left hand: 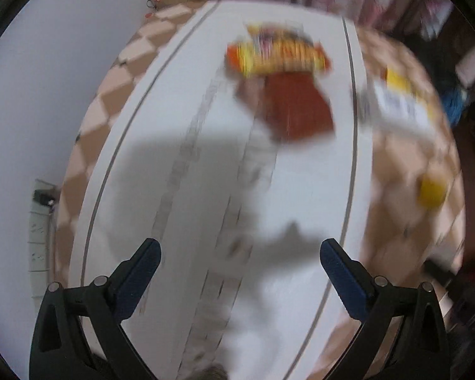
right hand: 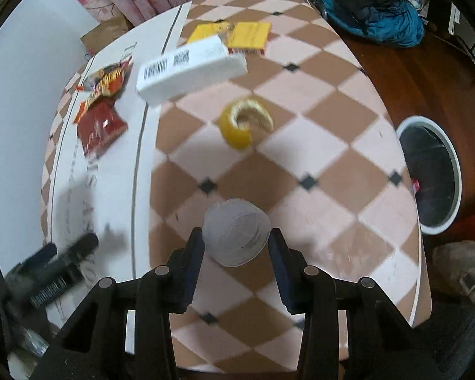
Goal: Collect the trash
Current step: 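Grasp the brown wrapper with left tool while right tool grasps plastic cup, then carry the wrapper and plastic cup over the bin with both tools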
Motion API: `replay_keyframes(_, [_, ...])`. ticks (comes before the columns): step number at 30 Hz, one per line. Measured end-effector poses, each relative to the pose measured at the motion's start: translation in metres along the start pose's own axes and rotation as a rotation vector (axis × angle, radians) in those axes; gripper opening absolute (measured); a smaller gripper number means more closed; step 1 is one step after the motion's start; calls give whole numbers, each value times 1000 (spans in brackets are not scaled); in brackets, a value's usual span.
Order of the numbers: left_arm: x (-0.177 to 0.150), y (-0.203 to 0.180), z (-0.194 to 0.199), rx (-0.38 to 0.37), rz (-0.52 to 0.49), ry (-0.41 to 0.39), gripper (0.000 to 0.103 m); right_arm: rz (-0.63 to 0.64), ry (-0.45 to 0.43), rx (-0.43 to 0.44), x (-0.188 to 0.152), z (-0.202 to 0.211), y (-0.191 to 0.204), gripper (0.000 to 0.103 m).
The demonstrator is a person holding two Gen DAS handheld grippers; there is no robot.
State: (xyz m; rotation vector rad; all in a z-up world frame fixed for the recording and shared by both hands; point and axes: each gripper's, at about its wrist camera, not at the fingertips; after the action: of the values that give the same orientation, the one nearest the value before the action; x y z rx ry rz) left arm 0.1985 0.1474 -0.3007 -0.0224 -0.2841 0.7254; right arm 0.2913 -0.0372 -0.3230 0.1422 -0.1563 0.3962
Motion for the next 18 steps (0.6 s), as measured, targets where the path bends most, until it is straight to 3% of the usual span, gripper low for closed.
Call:
replay_keyframes(6, [68, -1, -21, -134, 105, 1, 102, -8, 24, -6, 39, -12, 14, 43])
replay_keyframes(8, [84, -6, -32, -145, 101, 10, 94, -12, 33, -19, 51, -17, 15, 43])
replay_keyframes(13, [90, -21, -43, -140, 68, 10, 33, -14, 45, -60, 72, -27, 16, 44])
replay_keyframes(15, [86, -24, -37, -135, 43, -9, 23, -7, 47, -72, 75, -29, 17, 43])
replay_keyframes(18, [76, -26, -25, -111, -11, -28, 19, 6, 44, -74, 75, -30, 16, 43])
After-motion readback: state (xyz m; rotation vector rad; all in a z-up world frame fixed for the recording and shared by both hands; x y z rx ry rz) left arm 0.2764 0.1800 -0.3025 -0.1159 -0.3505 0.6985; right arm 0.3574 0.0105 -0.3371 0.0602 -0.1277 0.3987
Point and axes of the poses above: each gripper's, at about its wrist camera, not at the fingertips, and z roughly against the way its jaws point, y to its left, x to its top, and after that the axes turned 7 degrees about -x, right-handed
